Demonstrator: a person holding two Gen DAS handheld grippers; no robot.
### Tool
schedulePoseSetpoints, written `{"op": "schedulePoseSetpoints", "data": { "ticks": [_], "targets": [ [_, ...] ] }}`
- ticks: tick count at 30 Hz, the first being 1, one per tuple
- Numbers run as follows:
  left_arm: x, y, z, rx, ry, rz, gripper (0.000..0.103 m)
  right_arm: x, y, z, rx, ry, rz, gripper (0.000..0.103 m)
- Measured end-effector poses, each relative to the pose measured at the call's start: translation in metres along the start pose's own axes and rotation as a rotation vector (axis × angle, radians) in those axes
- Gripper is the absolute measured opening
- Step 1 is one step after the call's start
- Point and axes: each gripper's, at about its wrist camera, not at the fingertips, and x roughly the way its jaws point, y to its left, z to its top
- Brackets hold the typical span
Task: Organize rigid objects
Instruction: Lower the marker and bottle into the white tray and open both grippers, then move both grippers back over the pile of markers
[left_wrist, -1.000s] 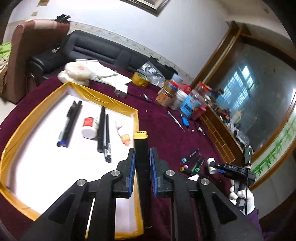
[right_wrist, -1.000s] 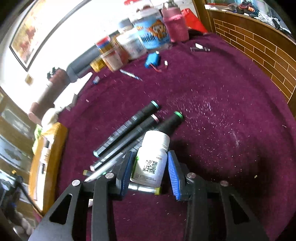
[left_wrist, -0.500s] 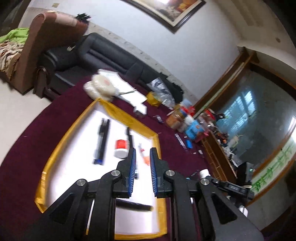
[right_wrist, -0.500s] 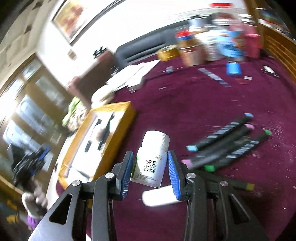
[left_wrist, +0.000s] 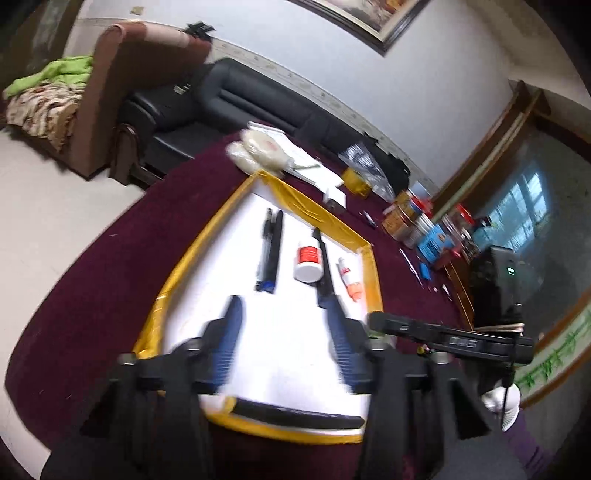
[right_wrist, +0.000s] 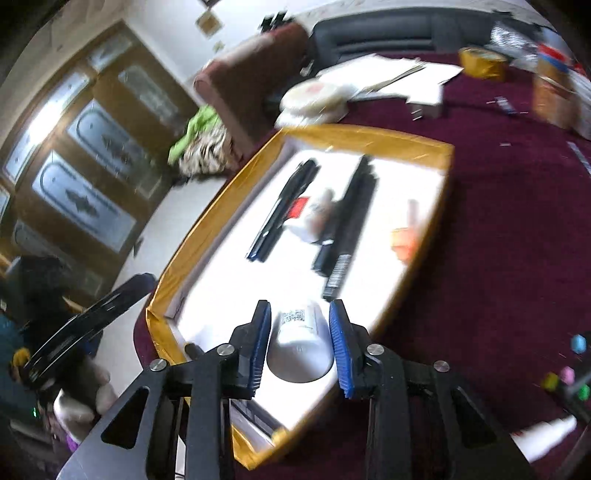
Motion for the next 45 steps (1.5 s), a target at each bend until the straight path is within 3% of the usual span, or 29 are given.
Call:
{"op": "schedulePoseSetpoints", "data": {
  "ticks": [1, 3, 6, 11, 18, 20, 23, 25, 27, 31, 36, 41, 45],
  "targets": [
    [-0.003, 0.002, -0.001, -0.001, -0.006, 0.009, 0.052, 0.010, 0.006, 0.002, -0.015, 0.018, -0.001, 0.022],
    [-0.007, 0.006, -0.005, 0.004, -0.005, 0.020, 0.052, 0.025, 0.019, 0.005, -0.043, 0.029, -0.003, 0.022],
    [-0.011, 0.012, -0.007, 0.001, -0.004, 0.015, 0.054, 0.037, 0.032, 0.011, -0.085, 0.011, -0.072, 0.022],
    [-0.010, 0.022, -0.007, -0.027, -0.005, 0.019, 0.056, 0.033, 0.024, 0.016, -0.017, -0.009, -0.020, 0.024],
    [-0.005, 0.024, -0.013, -0.062, 0.001, -0.012, 0.056, 0.013, 0.015, 0.008, -0.009, -0.025, -0.084, 0.028],
    [-0.007, 0.024, -0.013, -0.066, -0.004, -0.017, 0.056, 0.015, 0.017, 0.005, 0.007, -0.001, -0.033, 0.028],
    [-0.017, 0.021, -0.010, -0.056, -0.030, -0.011, 0.056, 0.027, 0.028, 0.003, 0.032, 0.068, 0.124, 0.029],
    [-0.025, 0.018, -0.008, -0.049, -0.051, -0.004, 0.056, 0.037, 0.038, 0.002, 0.059, 0.132, 0.291, 0.029],
    [-0.031, 0.017, -0.008, -0.048, -0.065, 0.005, 0.056, 0.039, 0.042, 0.003, 0.083, 0.148, 0.377, 0.029],
    [-0.035, 0.014, -0.010, -0.040, -0.068, 0.019, 0.057, 0.017, 0.036, 0.007, 0.047, 0.051, 0.295, 0.032],
    [-0.027, 0.001, -0.011, -0.017, -0.044, 0.006, 0.059, -0.036, -0.003, -0.003, 0.055, -0.099, 0.169, 0.035],
    [-0.018, -0.036, -0.016, 0.084, -0.012, -0.014, 0.062, -0.102, -0.072, -0.036, 0.144, -0.263, 0.018, 0.049],
    [-0.002, -0.078, -0.025, 0.198, 0.044, -0.061, 0.066, -0.154, -0.143, -0.073, 0.289, -0.383, -0.133, 0.052]
  ]
}}
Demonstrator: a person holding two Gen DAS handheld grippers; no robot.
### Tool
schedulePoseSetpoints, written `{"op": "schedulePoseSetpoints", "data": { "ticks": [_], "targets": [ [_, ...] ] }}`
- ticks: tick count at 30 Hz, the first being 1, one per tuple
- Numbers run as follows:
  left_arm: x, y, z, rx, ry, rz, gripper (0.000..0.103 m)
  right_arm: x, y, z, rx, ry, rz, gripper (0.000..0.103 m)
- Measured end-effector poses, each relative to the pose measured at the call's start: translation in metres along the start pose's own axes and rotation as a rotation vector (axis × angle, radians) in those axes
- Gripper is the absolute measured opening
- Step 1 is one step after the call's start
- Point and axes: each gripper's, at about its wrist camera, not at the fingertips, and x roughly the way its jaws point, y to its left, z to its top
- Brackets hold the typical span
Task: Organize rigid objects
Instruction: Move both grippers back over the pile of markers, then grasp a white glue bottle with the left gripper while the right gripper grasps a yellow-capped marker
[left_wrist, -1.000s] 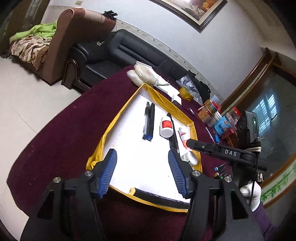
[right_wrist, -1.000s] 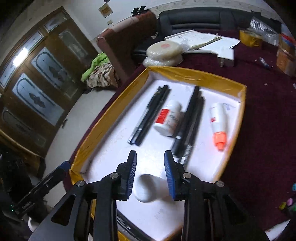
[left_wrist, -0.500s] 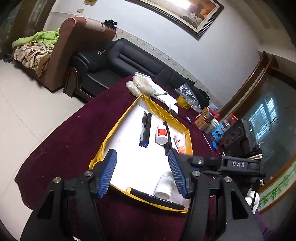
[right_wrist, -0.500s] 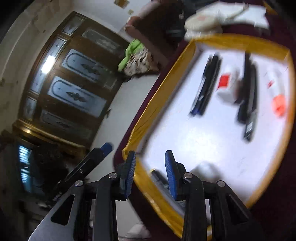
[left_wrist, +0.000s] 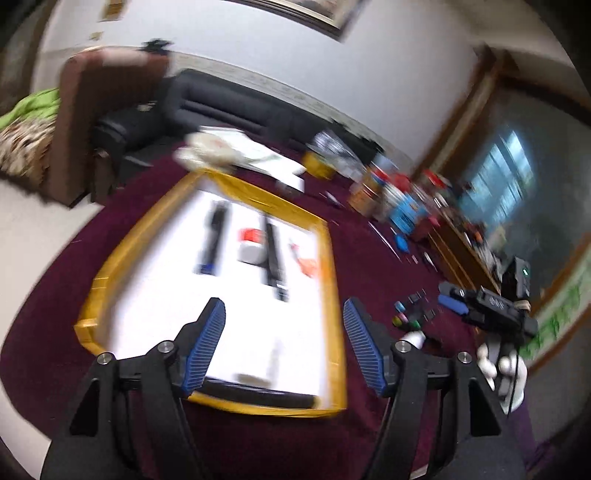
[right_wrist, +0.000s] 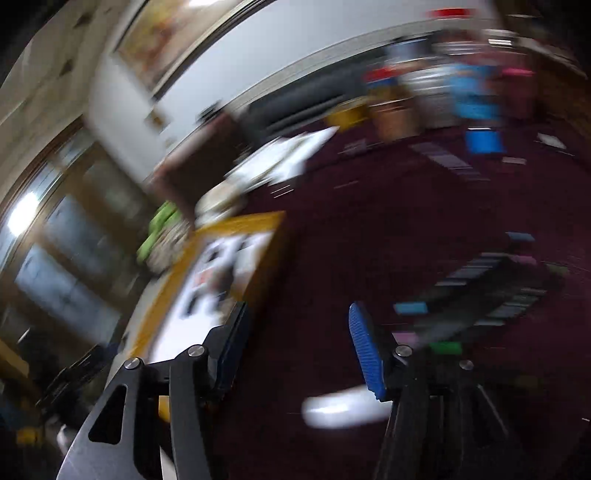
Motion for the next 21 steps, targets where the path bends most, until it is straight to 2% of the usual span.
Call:
{"op": "schedulePoseSetpoints", "data": {
  "ticks": [4, 7, 12, 18, 21],
  "targets": [
    [0.036, -0.056, -0.009, 0.130, 0.104, -0.065, 0.066, -0.034, -0.074, -0.004, 0.163, -0.063, -0.091, 0.052],
    [0.072, -0.100, -0.024, 0.210, 0.202, -0.105, 0.066, -0.046, -0.105, -0.008, 0.214, -0.093, -0.126, 0.052],
    [0.115, -0.158, -0.048, 0.346, 0.309, -0.098, 0.066, -0.053, -0.137, -0.019, 0.251, -0.109, -0.131, 0.052],
    [0.146, -0.202, -0.057, 0.514, 0.315, -0.035, 0.066, -0.062, -0.170, -0.036, 0.302, -0.133, -0.092, 0.052],
    [0.163, -0.211, -0.057, 0.563, 0.319, -0.017, 0.066, -0.065, -0.183, -0.042, 0.366, -0.133, -0.035, 0.052]
  ]
}}
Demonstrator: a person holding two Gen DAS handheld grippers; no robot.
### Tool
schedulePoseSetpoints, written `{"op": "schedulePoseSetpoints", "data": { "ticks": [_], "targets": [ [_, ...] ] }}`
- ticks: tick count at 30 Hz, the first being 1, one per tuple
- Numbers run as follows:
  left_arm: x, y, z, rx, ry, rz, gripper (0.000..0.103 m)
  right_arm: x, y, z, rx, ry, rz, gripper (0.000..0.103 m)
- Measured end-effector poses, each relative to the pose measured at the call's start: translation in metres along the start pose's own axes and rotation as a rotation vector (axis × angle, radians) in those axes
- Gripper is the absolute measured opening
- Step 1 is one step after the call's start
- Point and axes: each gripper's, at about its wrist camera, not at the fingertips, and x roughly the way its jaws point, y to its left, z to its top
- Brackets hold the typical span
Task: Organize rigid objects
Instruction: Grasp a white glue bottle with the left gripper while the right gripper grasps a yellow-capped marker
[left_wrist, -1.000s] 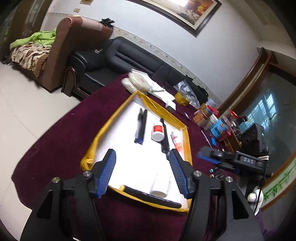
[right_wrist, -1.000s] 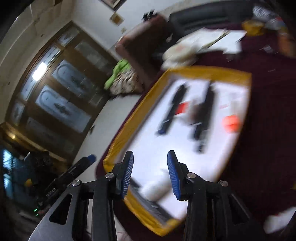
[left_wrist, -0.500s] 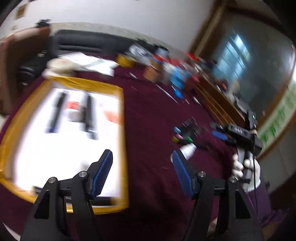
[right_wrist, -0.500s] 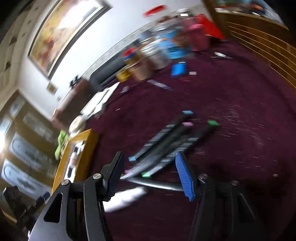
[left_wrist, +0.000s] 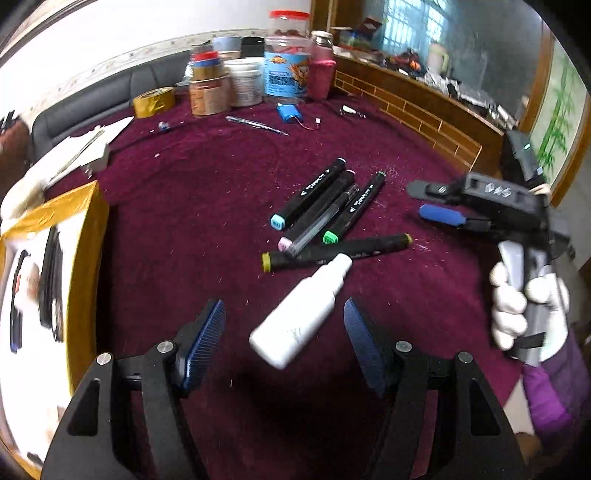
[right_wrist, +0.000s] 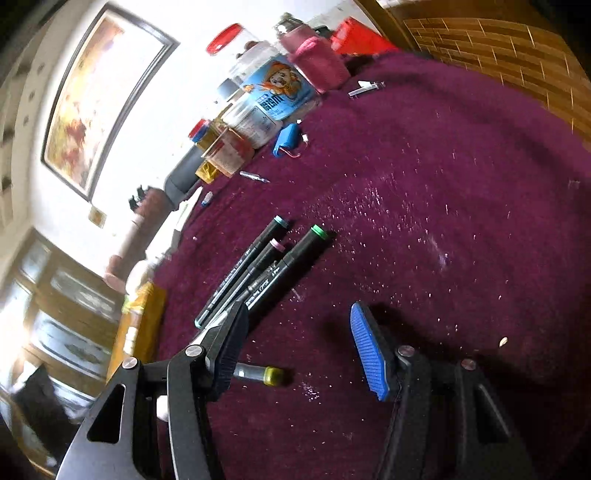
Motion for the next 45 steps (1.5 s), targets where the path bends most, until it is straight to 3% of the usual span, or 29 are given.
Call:
{"op": "schedulePoseSetpoints", "data": {
  "ticks": [7, 8, 11, 12, 16, 21, 24, 26, 28, 31, 35, 40, 42, 45],
  "targets": [
    [0.048, -0.019, 0.003, 0.051, 0.073, -0.004, 0.065, 0.000, 0.000, -0.003, -0.006, -0.001, 0.019, 0.060],
    [0.045, -0.021, 0.002, 0.056, 0.053, 0.004, 0.060, 0.002, 0.000, -0.003, -0.010, -0.001, 0.015, 0.061],
    [0.040, -0.014, 0.002, 0.005, 0.041, -0.021, 0.030, 0.003, 0.000, -0.002, -0.011, -0.002, 0.015, 0.061],
    [0.038, -0.006, 0.001, -0.029, 0.042, -0.036, 0.028, 0.004, 0.001, -0.002, -0.010, -0.002, 0.017, 0.062],
    [0.022, 0.021, -0.010, -0.156, 0.027, -0.096, 0.028, 0.006, 0.005, -0.003, -0.028, -0.004, 0.004, 0.063],
    [-0.003, 0.039, -0.026, -0.236, -0.010, -0.141, 0.028, 0.009, 0.018, -0.006, -0.092, 0.011, -0.061, 0.067],
    [-0.016, 0.046, -0.029, -0.264, -0.040, -0.157, 0.028, 0.019, 0.038, -0.008, -0.175, 0.077, -0.125, 0.069],
    [-0.021, 0.050, -0.030, -0.277, -0.059, -0.167, 0.028, 0.029, 0.048, -0.007, -0.173, 0.140, -0.066, 0.069],
    [-0.023, 0.050, -0.031, -0.280, -0.069, -0.170, 0.028, 0.044, 0.057, -0.009, -0.180, 0.207, -0.028, 0.069],
    [-0.019, 0.051, -0.036, -0.287, -0.049, -0.170, 0.028, 0.054, 0.078, -0.019, -0.290, 0.231, -0.086, 0.071],
    [-0.013, 0.048, -0.040, -0.291, -0.032, -0.182, 0.028, 0.057, 0.100, -0.047, -0.401, 0.310, -0.059, 0.071],
    [-0.003, 0.033, -0.033, -0.254, -0.017, -0.186, 0.030, 0.059, 0.115, -0.064, -0.507, 0.323, -0.120, 0.071],
    [0.007, 0.023, -0.027, -0.204, -0.008, -0.141, 0.036, 0.062, 0.119, -0.062, -0.515, 0.314, -0.132, 0.069],
    [0.021, 0.008, -0.022, -0.125, 0.013, -0.058, 0.033, 0.065, 0.125, -0.056, -0.534, 0.304, -0.154, 0.068]
  ]
}}
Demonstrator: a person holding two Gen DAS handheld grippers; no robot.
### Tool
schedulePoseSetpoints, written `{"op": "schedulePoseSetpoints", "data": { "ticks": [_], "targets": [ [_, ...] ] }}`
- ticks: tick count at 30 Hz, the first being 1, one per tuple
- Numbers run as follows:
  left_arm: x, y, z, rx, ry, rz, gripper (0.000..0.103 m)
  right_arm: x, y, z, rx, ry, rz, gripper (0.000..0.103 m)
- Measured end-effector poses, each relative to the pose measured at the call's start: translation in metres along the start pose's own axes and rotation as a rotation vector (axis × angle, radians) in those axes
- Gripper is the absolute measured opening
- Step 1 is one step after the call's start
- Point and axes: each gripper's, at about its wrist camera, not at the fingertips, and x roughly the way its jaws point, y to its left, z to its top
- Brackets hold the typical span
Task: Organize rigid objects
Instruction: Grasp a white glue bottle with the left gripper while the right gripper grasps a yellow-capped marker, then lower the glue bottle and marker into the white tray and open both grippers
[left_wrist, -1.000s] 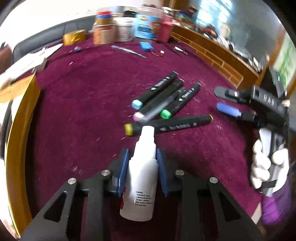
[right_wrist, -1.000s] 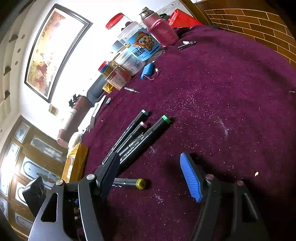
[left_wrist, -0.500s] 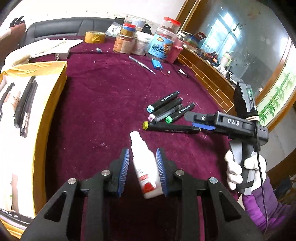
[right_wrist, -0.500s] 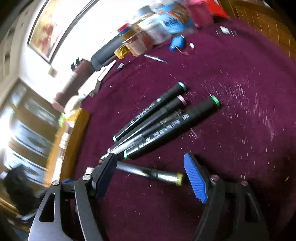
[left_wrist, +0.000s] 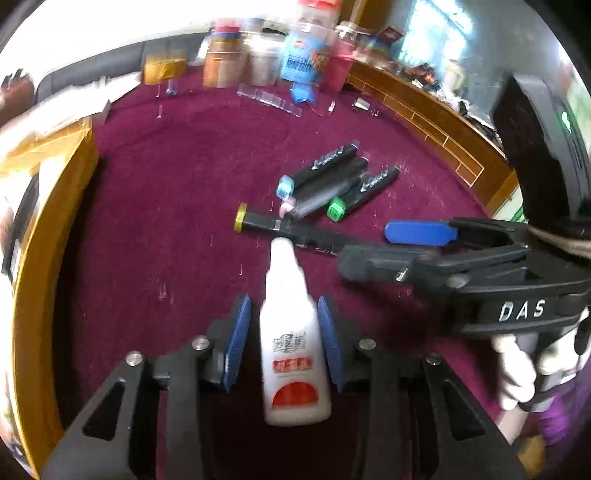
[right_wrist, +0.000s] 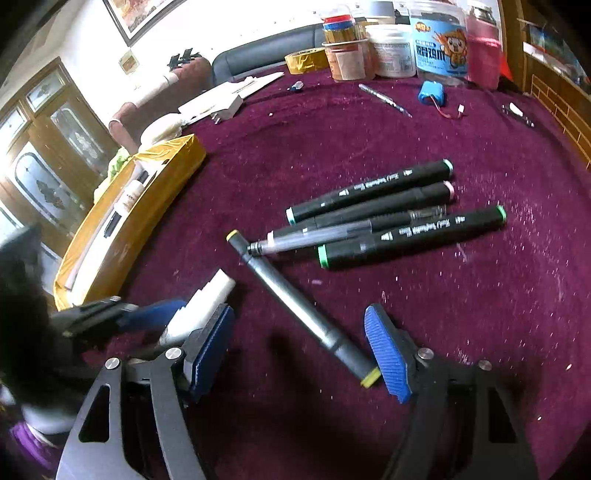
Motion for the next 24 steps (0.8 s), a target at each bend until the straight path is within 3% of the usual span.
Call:
{"op": "schedulePoseSetpoints", "data": {
  "ticks": [1, 7, 12, 14, 16, 18, 24],
  "targets": [
    [0.000, -0.002, 0.001, 0.013, 0.001, 0.008, 0.027, -0.002, 0.004, 0.000, -0.011, -0.003, -0.009, 0.068],
    [-0.013, 0.019, -0.007, -0.082, 0.001, -0.081, 0.027, 0.005, 0.027, 0.004, -0.131, -0.004, -0.098, 0.067],
    [-0.039, 0.032, -0.017, -0.152, -0.035, -0.134, 0.027, 0.025, 0.040, 0.007, -0.210, 0.032, -0.148, 0.047],
    [-0.053, 0.037, -0.019, -0.168, -0.065, -0.150, 0.027, 0.030, 0.044, 0.006, -0.235, 0.028, -0.169, 0.045],
    [-0.067, 0.044, -0.018, -0.186, -0.095, -0.163, 0.027, 0.030, 0.048, 0.005, -0.250, 0.018, -0.161, 0.034],
    [-0.084, 0.057, -0.017, -0.215, -0.135, -0.163, 0.027, 0.029, 0.052, 0.005, -0.258, 0.025, -0.139, 0.013],
    [-0.126, 0.116, -0.025, -0.324, -0.236, -0.072, 0.027, 0.021, 0.055, 0.003, -0.193, 0.038, -0.028, 0.013]
  ]
}}
